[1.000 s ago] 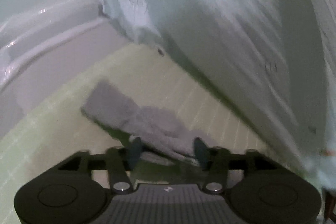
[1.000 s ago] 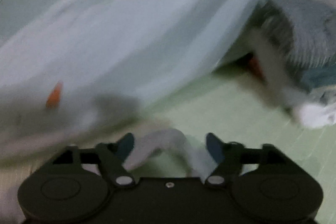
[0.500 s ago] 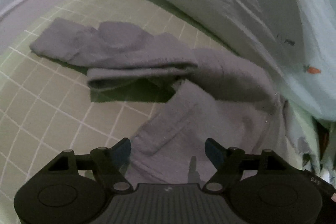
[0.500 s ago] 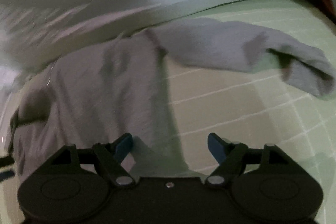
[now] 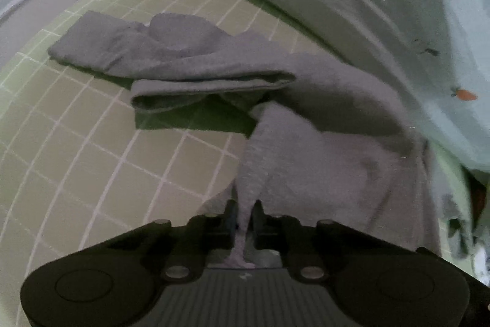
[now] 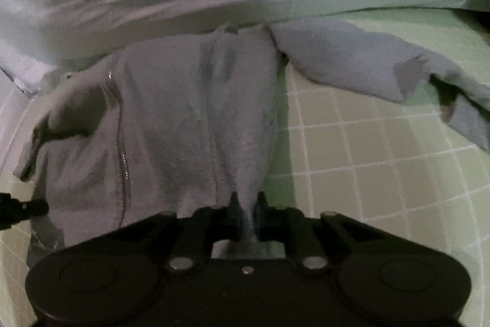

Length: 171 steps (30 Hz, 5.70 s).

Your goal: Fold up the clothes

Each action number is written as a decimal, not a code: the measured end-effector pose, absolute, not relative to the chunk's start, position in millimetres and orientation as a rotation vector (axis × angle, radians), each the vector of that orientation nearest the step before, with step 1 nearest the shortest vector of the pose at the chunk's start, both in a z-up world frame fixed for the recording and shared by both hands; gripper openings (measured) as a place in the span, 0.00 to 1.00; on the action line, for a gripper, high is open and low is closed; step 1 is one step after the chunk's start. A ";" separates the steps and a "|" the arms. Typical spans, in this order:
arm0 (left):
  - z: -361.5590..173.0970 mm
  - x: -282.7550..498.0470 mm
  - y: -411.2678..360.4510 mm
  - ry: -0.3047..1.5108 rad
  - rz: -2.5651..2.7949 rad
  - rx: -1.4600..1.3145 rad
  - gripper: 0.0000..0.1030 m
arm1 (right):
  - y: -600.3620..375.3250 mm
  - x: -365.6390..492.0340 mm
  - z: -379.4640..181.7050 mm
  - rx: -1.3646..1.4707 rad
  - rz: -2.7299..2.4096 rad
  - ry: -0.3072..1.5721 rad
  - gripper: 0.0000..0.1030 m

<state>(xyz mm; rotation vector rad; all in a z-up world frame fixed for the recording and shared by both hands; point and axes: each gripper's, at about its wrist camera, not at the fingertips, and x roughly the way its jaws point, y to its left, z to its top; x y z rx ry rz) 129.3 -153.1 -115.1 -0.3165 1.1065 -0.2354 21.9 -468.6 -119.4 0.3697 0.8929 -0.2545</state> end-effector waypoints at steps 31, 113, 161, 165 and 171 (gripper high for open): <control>-83.7 -11.0 -188.9 1.069 -0.168 -0.149 0.87 | -462.0 -110.7 -102.5 0.352 -0.271 0.880 0.92; -78.1 12.9 -212.1 1.060 -0.003 -0.015 1.00 | -622.9 -140.1 -108.1 0.383 -0.666 0.707 1.00; -125.9 247.2 -48.3 0.949 -0.050 -0.095 0.17 | -431.0 -8.5 -156.0 0.274 -0.588 0.823 1.00; -115.0 241.0 -19.1 0.915 0.049 -0.087 0.17 | -429.8 -9.6 -156.8 0.271 -0.589 0.815 1.00; -97.5 229.1 53.5 0.865 0.292 -0.087 0.16 | -428.8 -10.7 -157.6 0.268 -0.591 0.800 1.00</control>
